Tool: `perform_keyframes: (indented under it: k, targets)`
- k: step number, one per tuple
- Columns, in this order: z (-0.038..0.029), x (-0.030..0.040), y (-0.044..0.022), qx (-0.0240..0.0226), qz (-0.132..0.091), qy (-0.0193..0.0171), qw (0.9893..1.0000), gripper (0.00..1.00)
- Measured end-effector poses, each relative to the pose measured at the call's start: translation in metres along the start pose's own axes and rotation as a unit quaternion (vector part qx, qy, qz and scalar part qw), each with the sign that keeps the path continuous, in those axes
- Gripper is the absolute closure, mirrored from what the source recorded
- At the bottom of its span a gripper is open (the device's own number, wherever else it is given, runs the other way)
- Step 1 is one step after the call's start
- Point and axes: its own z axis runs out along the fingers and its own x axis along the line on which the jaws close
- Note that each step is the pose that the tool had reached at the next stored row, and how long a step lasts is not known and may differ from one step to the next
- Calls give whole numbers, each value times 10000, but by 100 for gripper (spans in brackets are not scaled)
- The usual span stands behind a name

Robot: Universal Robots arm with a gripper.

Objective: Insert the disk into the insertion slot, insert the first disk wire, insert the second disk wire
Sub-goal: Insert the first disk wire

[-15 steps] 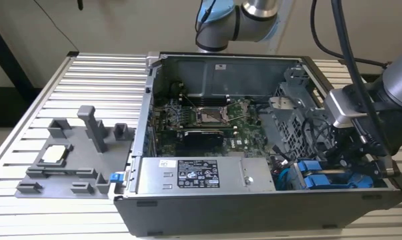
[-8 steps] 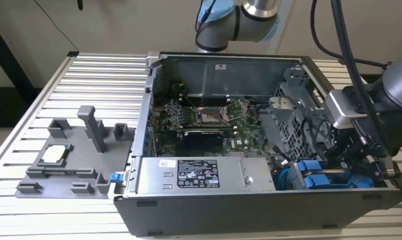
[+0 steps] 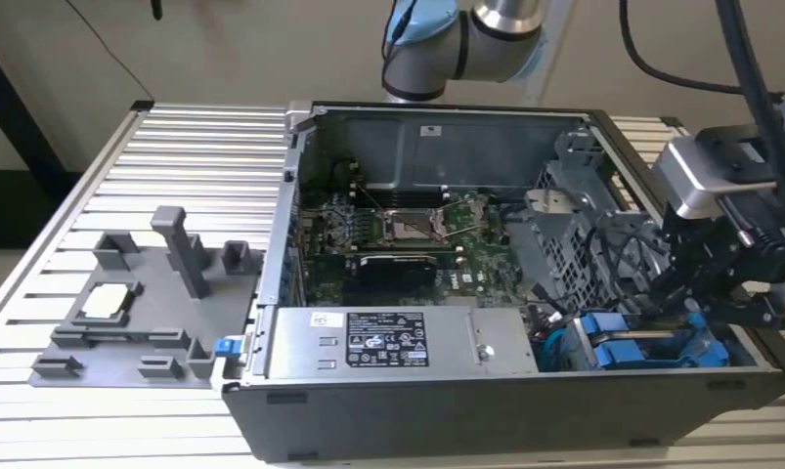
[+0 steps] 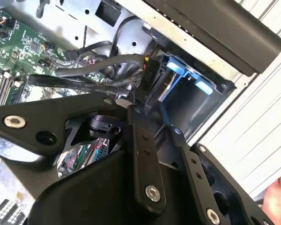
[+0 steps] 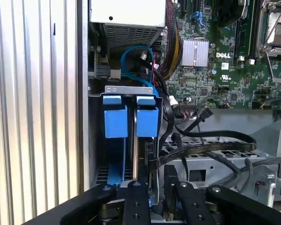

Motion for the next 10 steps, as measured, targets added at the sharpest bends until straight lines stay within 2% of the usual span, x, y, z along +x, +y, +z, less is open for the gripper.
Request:
perform_keyframes:
  k: [4,5,6,7,10]
  targets:
    - [-178,-26,-12,0,0,0,10000,71]
    - [-213,-31,-15,2,-1,1,10000,71]
    - [-217,-32,-16,28,-3,-8,10000,71]
    - [-215,-32,-16,85,-10,-46,10000,71]
    - [-215,-32,-15,339,-85,-57,9994,71]
